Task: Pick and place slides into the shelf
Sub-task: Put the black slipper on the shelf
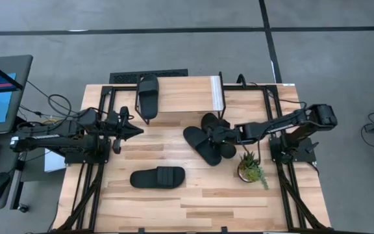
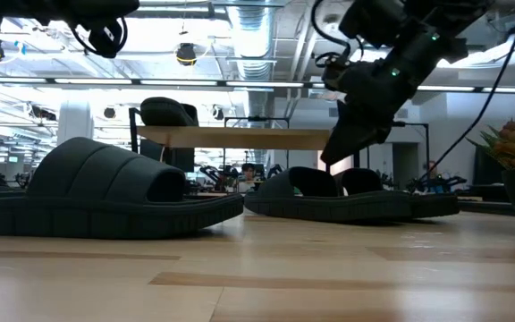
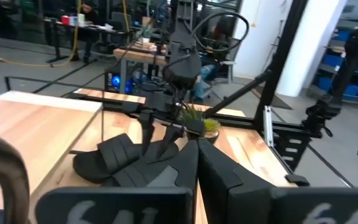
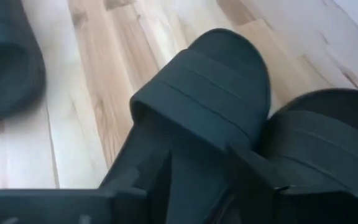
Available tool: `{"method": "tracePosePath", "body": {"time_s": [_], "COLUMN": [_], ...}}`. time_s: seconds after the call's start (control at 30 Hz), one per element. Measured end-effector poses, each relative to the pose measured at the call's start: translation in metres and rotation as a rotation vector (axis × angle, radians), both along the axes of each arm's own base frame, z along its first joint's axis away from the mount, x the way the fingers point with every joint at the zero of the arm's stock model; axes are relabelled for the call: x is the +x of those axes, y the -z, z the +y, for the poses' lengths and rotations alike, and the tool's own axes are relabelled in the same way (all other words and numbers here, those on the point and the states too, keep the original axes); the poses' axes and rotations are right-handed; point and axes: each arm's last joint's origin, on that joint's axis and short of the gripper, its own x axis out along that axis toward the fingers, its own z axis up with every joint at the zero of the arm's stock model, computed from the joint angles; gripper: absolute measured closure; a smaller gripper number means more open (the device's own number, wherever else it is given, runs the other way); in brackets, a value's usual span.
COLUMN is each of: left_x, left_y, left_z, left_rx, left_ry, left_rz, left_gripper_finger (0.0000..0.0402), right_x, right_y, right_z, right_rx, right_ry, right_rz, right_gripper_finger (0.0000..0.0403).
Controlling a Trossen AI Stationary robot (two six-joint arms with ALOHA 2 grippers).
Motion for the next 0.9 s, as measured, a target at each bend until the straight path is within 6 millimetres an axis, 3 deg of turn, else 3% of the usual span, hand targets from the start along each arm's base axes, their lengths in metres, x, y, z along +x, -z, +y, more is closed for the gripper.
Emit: {"method": "tracePosePath", "body": {"time_s": [0.17, 0.33, 0.9], "left_x": [0.000, 0.000, 0.000], "left_y": [0.003, 0.004, 0.005], "left_z": [-0.001, -0.001, 0.000], "left_rx": [-0.005, -0.006, -0.007], "left_ry": [0.029, 0.030, 0.006], "left_rz": [0.035, 0.042, 0.048], "left_gripper_finger": [0.0401, 0.0401, 0.0401], "right_x": [0.008, 0.015, 0.017], "right_y": [0.004, 0.004, 0.011], "right_z": [0.007, 0.008, 0.000], "right_rx": [-0.087, -0.196, -0.323], "right_ry": [-0.105, -0.136, -0.216], "right_rz": [0.055, 0.088, 0.179], "right_gripper_finger": [0.0217, 0.0199, 0.0239]}}
